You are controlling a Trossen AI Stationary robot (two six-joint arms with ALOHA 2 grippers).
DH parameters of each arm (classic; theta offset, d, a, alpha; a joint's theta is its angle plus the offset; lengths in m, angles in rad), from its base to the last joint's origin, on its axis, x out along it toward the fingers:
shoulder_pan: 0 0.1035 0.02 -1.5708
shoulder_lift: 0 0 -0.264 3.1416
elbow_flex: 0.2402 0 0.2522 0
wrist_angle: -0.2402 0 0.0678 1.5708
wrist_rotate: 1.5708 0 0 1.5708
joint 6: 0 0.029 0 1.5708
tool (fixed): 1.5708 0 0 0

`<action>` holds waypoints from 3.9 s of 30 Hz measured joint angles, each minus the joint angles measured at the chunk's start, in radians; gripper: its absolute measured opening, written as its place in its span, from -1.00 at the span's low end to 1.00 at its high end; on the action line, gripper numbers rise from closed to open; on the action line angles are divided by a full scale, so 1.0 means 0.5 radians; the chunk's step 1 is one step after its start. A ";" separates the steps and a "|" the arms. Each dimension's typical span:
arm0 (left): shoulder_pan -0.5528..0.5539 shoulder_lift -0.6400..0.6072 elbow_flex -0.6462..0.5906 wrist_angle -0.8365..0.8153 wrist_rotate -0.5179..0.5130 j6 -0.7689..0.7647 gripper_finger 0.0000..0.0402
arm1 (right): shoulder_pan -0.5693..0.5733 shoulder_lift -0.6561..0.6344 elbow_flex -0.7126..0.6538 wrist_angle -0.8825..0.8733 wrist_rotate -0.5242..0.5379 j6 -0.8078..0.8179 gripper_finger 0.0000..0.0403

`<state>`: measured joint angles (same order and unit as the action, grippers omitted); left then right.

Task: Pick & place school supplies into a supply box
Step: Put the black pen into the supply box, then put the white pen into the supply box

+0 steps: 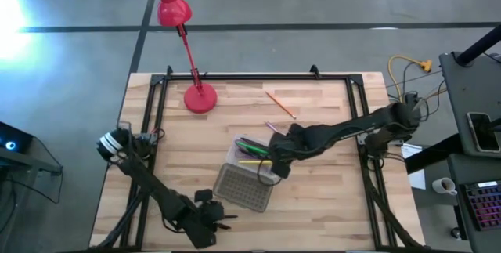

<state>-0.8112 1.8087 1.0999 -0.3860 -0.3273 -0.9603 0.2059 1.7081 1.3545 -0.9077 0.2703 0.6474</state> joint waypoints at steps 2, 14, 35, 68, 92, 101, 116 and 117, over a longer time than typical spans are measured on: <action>0.001 0.065 0.074 -0.007 -0.063 0.002 -0.31 | 0.018 -0.070 -0.081 0.003 0.003 0.069 0.07; 0.091 0.175 0.050 -0.031 -0.116 -0.056 -0.31 | 0.104 -0.280 -0.435 0.013 0.005 0.263 0.07; 0.135 -0.246 0.094 -0.734 0.653 0.423 -0.96 | 0.074 -0.663 -0.762 -0.009 0.251 0.530 -0.03; 1.451 -0.314 0.215 -0.441 0.648 1.959 -0.23 | 0.044 -0.686 -0.830 -0.017 0.181 0.795 -0.07; 0.230 -0.784 -0.093 -0.587 0.492 0.148 -0.21 | -0.625 0.283 -0.280 0.276 -0.232 -0.254 -0.07; 0.128 -0.686 -0.076 -0.569 0.490 -0.053 -0.21 | -0.716 0.498 -0.239 0.284 -0.249 -0.314 -0.07; 0.130 -0.682 -0.082 -0.570 0.490 -0.053 -0.21 | -0.767 0.561 -0.244 0.351 -0.197 -0.487 -0.88; 0.129 -0.682 -0.082 -0.569 0.490 -0.053 -0.21 | -0.767 0.561 -0.244 0.357 -0.200 -0.490 -0.89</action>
<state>-0.7467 1.4677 1.0588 -0.6704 -0.0822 -0.9867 -0.1776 1.9888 1.2324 -0.7293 0.1702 0.4023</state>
